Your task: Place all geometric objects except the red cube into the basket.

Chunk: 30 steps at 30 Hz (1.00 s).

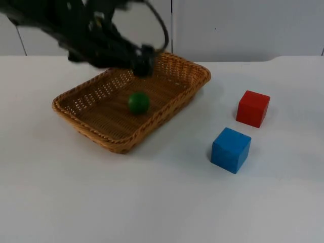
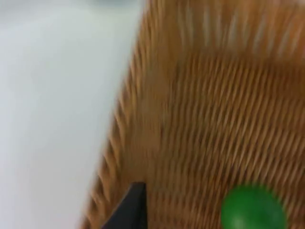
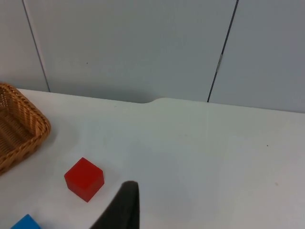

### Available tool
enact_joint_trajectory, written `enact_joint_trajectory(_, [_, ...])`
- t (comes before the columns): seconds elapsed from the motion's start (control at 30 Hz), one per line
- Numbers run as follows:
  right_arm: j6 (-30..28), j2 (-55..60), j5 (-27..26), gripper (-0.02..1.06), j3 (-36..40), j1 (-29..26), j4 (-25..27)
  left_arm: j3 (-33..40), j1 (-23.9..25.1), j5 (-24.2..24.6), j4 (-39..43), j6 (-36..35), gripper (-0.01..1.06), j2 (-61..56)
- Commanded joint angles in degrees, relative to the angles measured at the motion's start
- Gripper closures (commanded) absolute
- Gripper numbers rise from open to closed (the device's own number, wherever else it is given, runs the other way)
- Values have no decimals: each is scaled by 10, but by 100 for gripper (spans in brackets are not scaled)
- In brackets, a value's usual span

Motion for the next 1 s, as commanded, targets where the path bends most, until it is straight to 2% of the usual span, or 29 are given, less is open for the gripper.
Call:
enact_joint_trajectory(0.0, [-9,-2,-12,0,-5,2,-1,-4,0,15,10,-5,0,-58])
enact_joint_trajectory(0.13, [-9,-2,-14,0,-5,2,-1,-4,1,60,40,-5,0,-143])
enact_joint_trajectory(0.27, [-9,-2,-27,0,-5,2,-1,-4,14,155,61,-5,0,-258])
enact_joint_trajectory(0.37, [-20,1,-27,0,-5,2,-1,1,21,165,63,-6,0,-322])
enact_joint_trajectory(0.47, [-29,8,-25,0,-5,2,-1,3,33,177,79,-36,0,-377])
enact_joint_trajectory(0.6, [-29,24,-24,0,-5,2,17,4,59,273,185,-142,0,-455])
enact_joint_trajectory(0.67, [-29,29,-24,0,-5,2,25,9,62,289,215,-157,0,-471])
enact_joint_trajectory(0.73, [-44,44,-19,0,-5,3,62,60,83,273,268,-200,0,-516])
enact_joint_trajectory(0.83, [-79,58,-2,0,-5,14,76,118,106,248,266,-217,0,-555])
enact_joint_trajectory(0.97, [-86,101,22,0,-5,93,76,236,152,215,211,-221,0,-605])
